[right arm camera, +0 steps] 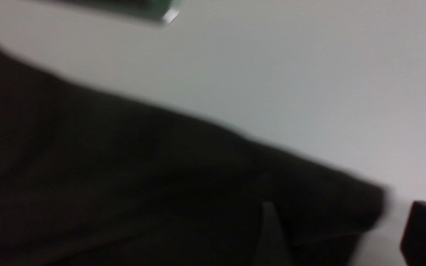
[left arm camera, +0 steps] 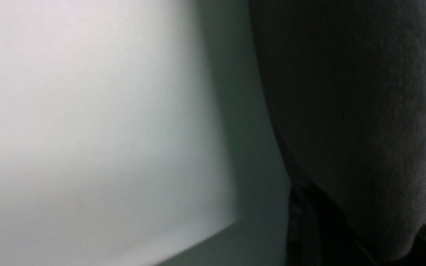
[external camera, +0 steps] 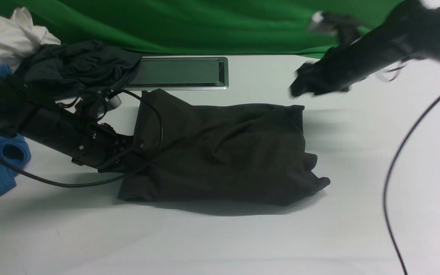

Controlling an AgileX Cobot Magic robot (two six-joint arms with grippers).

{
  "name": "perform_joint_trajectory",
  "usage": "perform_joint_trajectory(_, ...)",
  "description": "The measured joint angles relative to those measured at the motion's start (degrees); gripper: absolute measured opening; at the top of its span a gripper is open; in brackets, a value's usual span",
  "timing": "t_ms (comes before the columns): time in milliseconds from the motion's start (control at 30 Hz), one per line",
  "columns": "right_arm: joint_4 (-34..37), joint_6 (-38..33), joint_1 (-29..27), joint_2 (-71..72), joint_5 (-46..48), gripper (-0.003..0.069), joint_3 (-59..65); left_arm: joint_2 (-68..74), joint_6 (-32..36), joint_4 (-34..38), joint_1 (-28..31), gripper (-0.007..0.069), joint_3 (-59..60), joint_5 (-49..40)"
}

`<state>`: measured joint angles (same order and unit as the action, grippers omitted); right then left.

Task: Fold a long-sleeved shirt on a white desktop.

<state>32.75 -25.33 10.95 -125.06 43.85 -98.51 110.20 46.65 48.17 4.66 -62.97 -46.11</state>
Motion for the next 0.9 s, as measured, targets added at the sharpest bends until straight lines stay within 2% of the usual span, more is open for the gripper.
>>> perform_joint_trajectory(167,0.1,1.1,1.8,-2.5,3.3,0.0238,0.2,0.0,0.0,0.0,0.0,0.0083,0.0,0.2)
perform_joint_trajectory(367,0.1,2.2,1.8,-3.1,5.8,0.0201,0.2,0.0,0.0,0.0,0.0,0.0083,0.0,0.2)
perform_joint_trajectory(433,0.1,2.2,1.8,-3.0,6.3,0.0165,0.2,0.0,0.0,0.0,0.0,0.0083,0.0,0.3)
perform_joint_trajectory(533,0.1,1.8,1.7,-3.0,7.7,0.0059,0.2,0.0,0.0,0.0,0.0,0.0083,0.0,0.3)
perform_joint_trajectory(600,0.1,1.6,1.6,-3.0,9.1,0.0029,0.2,0.0,0.0,0.0,0.0,0.0083,0.0,0.3)
perform_joint_trajectory(800,0.1,1.1,-0.3,-2.8,12.1,0.0018,0.2,0.0,-0.1,0.0,0.0,0.0083,0.0,0.5)
perform_joint_trajectory(900,0.2,1.1,-3.6,-1.3,13.3,0.0018,0.2,0.0,-0.1,0.0,0.0,0.0083,0.0,0.5)
